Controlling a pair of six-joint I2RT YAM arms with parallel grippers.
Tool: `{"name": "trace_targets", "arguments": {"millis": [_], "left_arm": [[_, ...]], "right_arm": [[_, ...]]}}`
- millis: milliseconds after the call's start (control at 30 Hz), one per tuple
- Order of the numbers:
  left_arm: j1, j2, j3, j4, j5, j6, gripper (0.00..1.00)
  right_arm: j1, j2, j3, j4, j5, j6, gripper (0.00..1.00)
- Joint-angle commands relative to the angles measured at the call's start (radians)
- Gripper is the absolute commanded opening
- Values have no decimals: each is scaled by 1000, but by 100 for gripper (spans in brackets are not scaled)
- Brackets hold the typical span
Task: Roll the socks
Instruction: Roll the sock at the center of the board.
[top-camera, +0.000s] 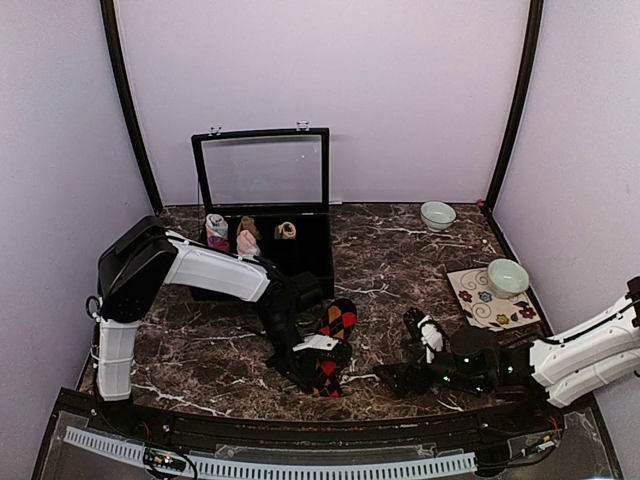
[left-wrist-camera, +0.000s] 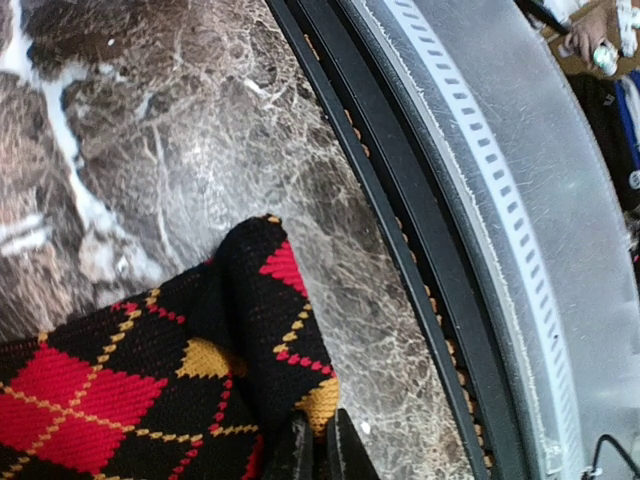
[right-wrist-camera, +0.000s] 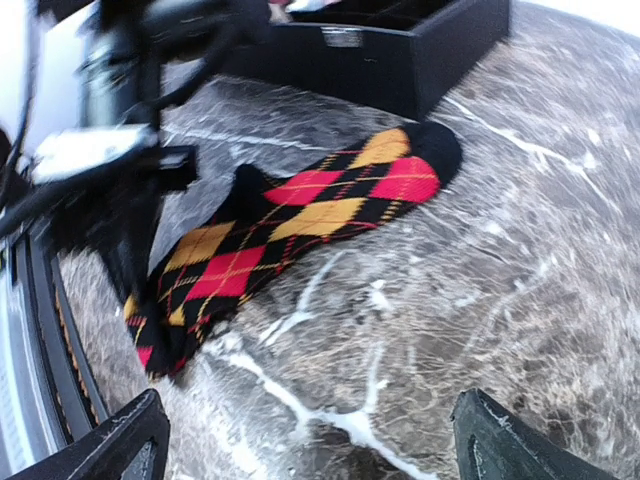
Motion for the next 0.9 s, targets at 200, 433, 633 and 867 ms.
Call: {"name": "trace_targets", "arguments": {"millis": [200,433,633,867], "left_arm": [[56,79,-42,-108,-20,-54,5],[87,147,28,-174,16,-77,7],[95,174,46,-196,26,-77,7],[101,176,46,-200,30,-71,8]], "right_arm": [[233,113,51,123,-1,-475,78],[258,339,244,92,-65,-694,62],[259,529,352,165,-121,-769,50],[244,658,417,226,-97,-800,40]]}}
